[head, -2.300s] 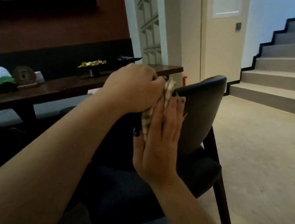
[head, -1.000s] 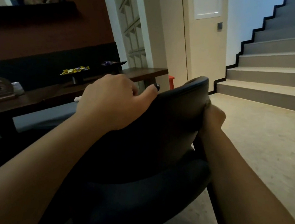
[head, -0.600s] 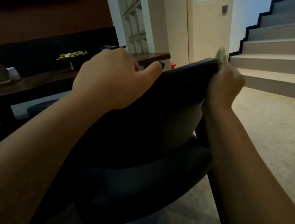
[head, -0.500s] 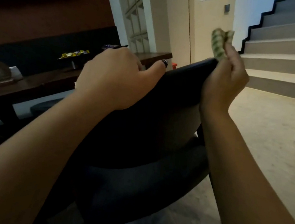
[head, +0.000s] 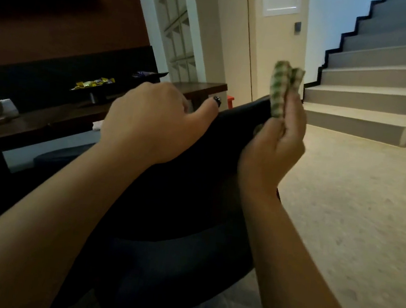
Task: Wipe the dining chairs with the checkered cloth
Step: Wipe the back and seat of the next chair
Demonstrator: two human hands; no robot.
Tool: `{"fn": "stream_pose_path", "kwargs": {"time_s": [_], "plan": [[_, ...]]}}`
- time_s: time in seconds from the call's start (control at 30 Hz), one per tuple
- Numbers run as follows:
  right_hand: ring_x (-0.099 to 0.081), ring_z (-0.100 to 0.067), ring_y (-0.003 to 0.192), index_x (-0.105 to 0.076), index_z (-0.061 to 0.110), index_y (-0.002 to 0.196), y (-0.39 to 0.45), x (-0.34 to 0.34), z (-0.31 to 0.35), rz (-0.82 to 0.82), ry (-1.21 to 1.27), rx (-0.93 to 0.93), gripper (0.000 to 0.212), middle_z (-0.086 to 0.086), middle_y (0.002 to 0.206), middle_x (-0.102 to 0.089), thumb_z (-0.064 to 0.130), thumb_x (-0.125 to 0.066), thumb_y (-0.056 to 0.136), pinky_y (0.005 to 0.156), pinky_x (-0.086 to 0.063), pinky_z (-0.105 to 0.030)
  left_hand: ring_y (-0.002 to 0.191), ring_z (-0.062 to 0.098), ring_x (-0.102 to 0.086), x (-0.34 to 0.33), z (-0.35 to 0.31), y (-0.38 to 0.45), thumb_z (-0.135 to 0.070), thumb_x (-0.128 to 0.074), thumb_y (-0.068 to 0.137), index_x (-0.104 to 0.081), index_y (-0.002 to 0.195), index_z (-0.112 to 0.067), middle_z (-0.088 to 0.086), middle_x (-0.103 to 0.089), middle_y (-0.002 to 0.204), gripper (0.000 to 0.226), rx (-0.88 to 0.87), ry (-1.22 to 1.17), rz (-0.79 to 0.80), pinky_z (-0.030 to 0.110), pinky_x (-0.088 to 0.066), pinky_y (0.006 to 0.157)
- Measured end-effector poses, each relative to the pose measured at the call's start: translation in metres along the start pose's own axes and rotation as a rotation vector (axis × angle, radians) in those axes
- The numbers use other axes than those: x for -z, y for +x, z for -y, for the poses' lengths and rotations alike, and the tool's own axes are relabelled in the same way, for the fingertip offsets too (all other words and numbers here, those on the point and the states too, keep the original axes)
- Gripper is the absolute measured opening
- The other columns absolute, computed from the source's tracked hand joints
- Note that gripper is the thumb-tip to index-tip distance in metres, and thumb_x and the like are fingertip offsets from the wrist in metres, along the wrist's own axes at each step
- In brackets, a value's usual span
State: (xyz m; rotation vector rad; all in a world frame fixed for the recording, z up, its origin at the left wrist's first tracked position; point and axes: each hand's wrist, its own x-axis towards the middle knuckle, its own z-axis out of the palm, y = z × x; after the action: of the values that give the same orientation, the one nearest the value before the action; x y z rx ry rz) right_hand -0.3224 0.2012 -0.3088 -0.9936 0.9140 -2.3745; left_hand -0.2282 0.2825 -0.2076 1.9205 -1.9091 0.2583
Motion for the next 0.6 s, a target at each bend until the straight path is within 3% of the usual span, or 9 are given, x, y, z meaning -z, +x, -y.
{"fn": "stream_pose_path", "kwargs": {"time_s": [0.07,0.13,0.2,0.33,0.4,0.43,0.5,0.57,0.6], "plan": [[-0.053,-0.008,0.118,-0.058,0.015,0.128,0.006,0.008,-0.016,-0.047,-0.026,-0.166,0.038,0.000,0.125,-0.061,0.012,-0.035,0.098,0.105,-0.043,-0.029,0.053,0.018,-0.056,0.000,0.000,-0.001,-0.066,-0.034,0.090,-0.069,0.076,-0.019,0.005,-0.061,0.059,0.060,-0.014,-0.006,-0.021,0.023,-0.037,0.051],[-0.058,-0.010,0.101,-0.065,0.011,0.116,0.029,0.016,-0.030,-0.050,-0.054,-0.437,0.033,-0.001,0.106,-0.065,0.014,-0.036,0.101,0.099,-0.048,-0.038,0.052,0.017,-0.055,0.000,0.001,-0.002,-0.066,-0.034,0.091,-0.069,0.076,-0.019,0.004,-0.060,0.059,0.060,-0.017,0.002,-0.025,0.023,-0.036,0.050],[-0.058,-0.011,0.099,-0.065,0.009,0.116,0.034,0.018,-0.036,-0.032,-0.070,-0.505,0.033,-0.001,0.104,-0.065,0.018,-0.036,0.101,0.098,-0.048,-0.042,0.053,0.017,-0.055,0.000,0.000,-0.001,-0.065,-0.034,0.092,-0.069,0.077,-0.018,0.005,-0.061,0.060,0.061,-0.012,-0.009,-0.010,0.024,-0.038,0.050],[-0.037,-0.008,0.134,-0.039,0.016,0.143,-0.044,0.012,-0.019,0.044,-0.056,-0.035,0.053,-0.001,0.145,-0.043,0.020,-0.033,0.090,0.113,-0.032,-0.024,0.052,0.018,-0.056,0.000,0.000,-0.002,-0.066,-0.033,0.090,-0.069,0.076,-0.019,0.005,-0.061,0.058,0.060,-0.014,0.005,-0.020,0.023,-0.038,0.050],[-0.032,-0.014,0.138,-0.036,0.008,0.144,-0.052,0.020,-0.034,0.079,-0.132,0.142,0.055,-0.010,0.148,-0.039,0.013,-0.032,0.090,0.115,-0.024,-0.020,0.051,0.018,-0.056,-0.001,0.000,-0.003,-0.065,-0.033,0.090,-0.069,0.075,-0.019,0.006,-0.061,0.057,0.060,-0.028,0.005,-0.030,0.023,-0.038,0.050],[-0.037,-0.016,0.135,-0.041,0.005,0.140,-0.038,0.022,-0.043,0.055,-0.159,0.126,0.050,-0.012,0.144,-0.044,0.012,-0.032,0.092,0.114,-0.026,-0.021,0.051,0.018,-0.056,-0.002,-0.001,-0.004,-0.065,-0.033,0.090,-0.069,0.075,-0.019,0.006,-0.061,0.057,0.061,-0.033,0.010,-0.043,0.023,-0.037,0.049],[-0.051,-0.015,0.119,-0.057,0.008,0.127,-0.008,0.022,-0.062,-0.036,-0.187,-0.116,0.040,-0.006,0.128,-0.059,0.013,-0.032,0.096,0.107,-0.038,-0.027,0.050,0.018,-0.055,-0.002,-0.001,-0.004,-0.065,-0.032,0.090,-0.072,0.076,-0.017,0.006,-0.060,0.057,0.064,-0.025,0.030,-0.081,0.022,-0.035,0.048],[-0.058,-0.016,0.093,-0.068,0.016,0.098,0.008,0.024,-0.079,-0.084,-0.198,-0.458,0.033,0.000,0.096,-0.067,0.013,-0.035,0.099,0.083,-0.050,-0.029,0.048,0.018,-0.052,-0.001,-0.003,-0.003,-0.065,-0.032,0.091,-0.073,0.079,-0.014,0.005,-0.059,0.056,0.066,-0.017,0.046,-0.086,0.022,-0.033,0.047],[-0.057,-0.017,0.083,-0.067,0.017,0.086,0.008,0.027,-0.088,-0.085,-0.201,-0.610,0.033,0.001,0.082,-0.064,0.014,-0.037,0.099,0.069,-0.048,-0.025,0.048,0.017,-0.051,-0.001,-0.003,-0.003,-0.064,-0.032,0.091,-0.073,0.080,-0.013,0.004,-0.057,0.055,0.067,-0.017,0.047,-0.076,0.022,-0.031,0.047]]}}
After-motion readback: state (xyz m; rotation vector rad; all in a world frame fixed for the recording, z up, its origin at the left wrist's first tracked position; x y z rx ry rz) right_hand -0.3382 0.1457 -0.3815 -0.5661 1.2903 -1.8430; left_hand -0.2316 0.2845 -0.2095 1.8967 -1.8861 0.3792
